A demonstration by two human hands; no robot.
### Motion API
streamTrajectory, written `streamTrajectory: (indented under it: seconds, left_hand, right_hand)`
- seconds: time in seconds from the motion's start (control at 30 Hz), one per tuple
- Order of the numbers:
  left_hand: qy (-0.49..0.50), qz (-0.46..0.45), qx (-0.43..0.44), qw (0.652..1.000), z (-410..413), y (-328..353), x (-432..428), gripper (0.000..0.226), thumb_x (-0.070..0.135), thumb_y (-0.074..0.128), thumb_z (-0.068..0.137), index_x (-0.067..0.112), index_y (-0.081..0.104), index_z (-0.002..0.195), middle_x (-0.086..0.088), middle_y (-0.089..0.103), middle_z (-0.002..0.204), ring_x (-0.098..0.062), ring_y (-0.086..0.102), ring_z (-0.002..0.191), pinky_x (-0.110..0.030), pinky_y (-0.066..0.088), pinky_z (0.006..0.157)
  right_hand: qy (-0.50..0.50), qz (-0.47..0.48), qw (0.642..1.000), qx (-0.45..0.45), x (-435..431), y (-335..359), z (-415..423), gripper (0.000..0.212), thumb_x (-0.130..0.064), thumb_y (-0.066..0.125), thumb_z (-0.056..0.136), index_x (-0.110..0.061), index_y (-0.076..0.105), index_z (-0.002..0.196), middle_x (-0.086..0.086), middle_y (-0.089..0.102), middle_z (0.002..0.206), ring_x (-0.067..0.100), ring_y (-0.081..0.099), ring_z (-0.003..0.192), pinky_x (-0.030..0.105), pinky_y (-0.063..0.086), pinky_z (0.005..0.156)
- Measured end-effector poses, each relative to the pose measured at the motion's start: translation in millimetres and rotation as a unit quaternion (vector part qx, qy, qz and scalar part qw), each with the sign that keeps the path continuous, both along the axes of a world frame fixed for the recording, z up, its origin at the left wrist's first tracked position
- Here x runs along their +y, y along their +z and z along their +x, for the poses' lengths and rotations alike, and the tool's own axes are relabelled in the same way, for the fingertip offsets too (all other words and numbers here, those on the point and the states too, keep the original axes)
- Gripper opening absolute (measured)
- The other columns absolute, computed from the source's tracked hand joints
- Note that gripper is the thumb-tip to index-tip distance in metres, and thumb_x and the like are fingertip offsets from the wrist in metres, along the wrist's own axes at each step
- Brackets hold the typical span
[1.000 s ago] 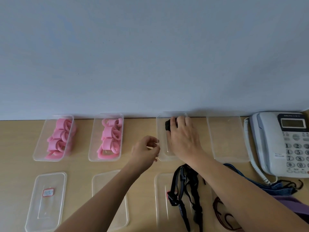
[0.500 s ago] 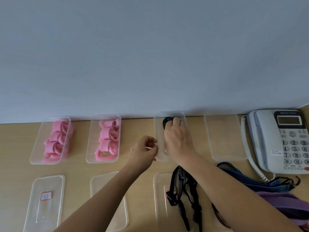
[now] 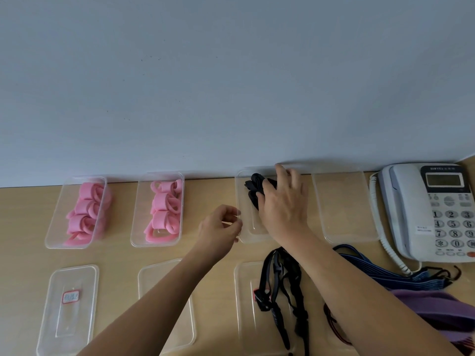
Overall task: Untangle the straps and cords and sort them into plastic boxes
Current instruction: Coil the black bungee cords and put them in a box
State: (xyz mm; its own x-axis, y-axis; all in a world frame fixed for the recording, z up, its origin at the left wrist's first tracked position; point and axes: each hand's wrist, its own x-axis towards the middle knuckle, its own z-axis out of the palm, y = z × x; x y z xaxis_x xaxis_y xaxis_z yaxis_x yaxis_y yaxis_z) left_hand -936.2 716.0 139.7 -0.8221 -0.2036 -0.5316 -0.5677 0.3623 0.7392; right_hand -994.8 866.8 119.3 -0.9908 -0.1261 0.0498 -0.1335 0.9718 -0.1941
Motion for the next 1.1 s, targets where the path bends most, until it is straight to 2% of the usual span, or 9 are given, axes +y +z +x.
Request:
streamTrajectory:
  seconds: [0.2,0.33,0.43,0.57,0.67,0.77,0.83,0.93,1.1]
  left_hand:
    - [0.003,-0.019,0.014,1.000,3.3,1.7,0.4,0.011,0.014,0.069,0.093,0.021,0.068,0.103,0.000,0.073,0.091,-0.022,0.071,0.075,-0.049,0.060,0.084]
    - [0.012,-0.046,0.034,0.998,9.6,5.6,1.6,0.014,0.019,0.074,0.092,0.027,0.066,0.100,0.007,0.073,0.093,-0.020,0.070,0.082,-0.047,0.058,0.088]
    - [-0.001,-0.060,0.050,0.997,20.7,7.2,1.2,0.015,0.018,0.074,0.091,0.024,0.066,0.103,0.005,0.073,0.096,-0.020,0.070,0.085,-0.045,0.058,0.087]
    - [-0.039,-0.080,0.078,0.993,47.2,5.0,-0.6,0.015,0.018,0.074,0.091,0.024,0.067,0.103,0.008,0.071,0.096,-0.011,0.068,0.087,-0.028,0.054,0.079]
    - [-0.063,-0.085,0.080,0.991,69.2,0.9,0.9,0.013,0.018,0.072,0.092,0.025,0.067,0.102,0.011,0.070,0.097,-0.005,0.066,0.088,-0.018,0.047,0.072]
    - [-0.070,-0.078,0.082,0.991,88.0,-0.4,4.1,0.012,0.018,0.071,0.092,0.026,0.068,0.101,0.013,0.070,0.098,-0.001,0.065,0.088,-0.013,0.044,0.071]
    - [-0.080,-0.077,0.089,0.990,99.1,-0.2,5.2,0.013,0.018,0.071,0.092,0.028,0.067,0.099,0.014,0.070,0.097,0.003,0.064,0.086,-0.010,0.042,0.070]
    - [-0.086,-0.075,0.104,0.988,115.5,2.2,1.9,0.016,0.017,0.071,0.092,0.032,0.066,0.096,0.015,0.069,0.096,0.005,0.063,0.084,-0.005,0.041,0.066]
    - [-0.073,-0.058,0.142,0.985,149.9,12.3,-15.6,0.019,0.016,0.071,0.092,0.034,0.064,0.092,0.015,0.069,0.095,0.008,0.061,0.085,-0.005,0.042,0.064]
  right_hand:
    - [0.004,-0.008,1.000,-0.023,1.5,-3.9,10.6,0.051,-0.049,0.061,0.091,-0.014,0.063,0.128,0.016,0.043,0.150,0.040,0.040,0.131,0.052,0.042,0.099]
    - [0.015,-0.062,0.998,-0.021,6.5,4.2,21.7,0.054,-0.047,0.064,0.091,-0.013,0.060,0.132,0.018,0.043,0.149,0.039,0.041,0.131,0.051,0.043,0.099]
    - [0.008,-0.164,0.986,0.026,16.7,11.9,38.2,0.042,-0.031,0.069,0.090,-0.007,0.065,0.125,0.016,0.058,0.134,0.036,0.052,0.120,0.048,0.045,0.099]
    - [-0.039,-0.231,0.969,0.081,36.7,20.9,85.3,0.028,-0.025,0.067,0.094,-0.005,0.069,0.114,0.008,0.068,0.109,0.026,0.061,0.101,0.028,0.044,0.092]
    - [-0.049,-0.228,0.972,-0.030,43.2,19.6,135.0,0.053,-0.052,0.057,0.094,-0.011,0.060,0.128,0.008,0.059,0.127,0.024,0.053,0.118,0.039,0.046,0.100]
    - [-0.069,-0.132,0.970,-0.191,34.8,11.3,173.3,0.098,-0.083,0.049,0.078,-0.023,0.030,0.152,0.012,0.021,0.159,0.029,0.023,0.146,0.045,0.027,0.119]
    - [-0.065,-0.050,0.970,-0.228,24.5,1.7,185.2,0.110,-0.084,0.058,0.070,-0.029,0.016,0.155,0.013,0.003,0.163,0.033,0.015,0.148,0.047,0.025,0.119]
    - [-0.084,-0.030,0.976,-0.200,13.3,-5.3,191.8,0.091,-0.064,0.067,0.079,-0.033,0.021,0.152,0.015,0.014,0.157,0.035,0.026,0.142,0.047,0.035,0.110]
    - [-0.157,-0.217,0.959,-0.088,13.6,-0.7,198.6,0.039,-0.015,0.068,0.088,-0.016,0.064,0.126,0.012,0.051,0.121,0.031,0.053,0.111,0.033,0.044,0.089]
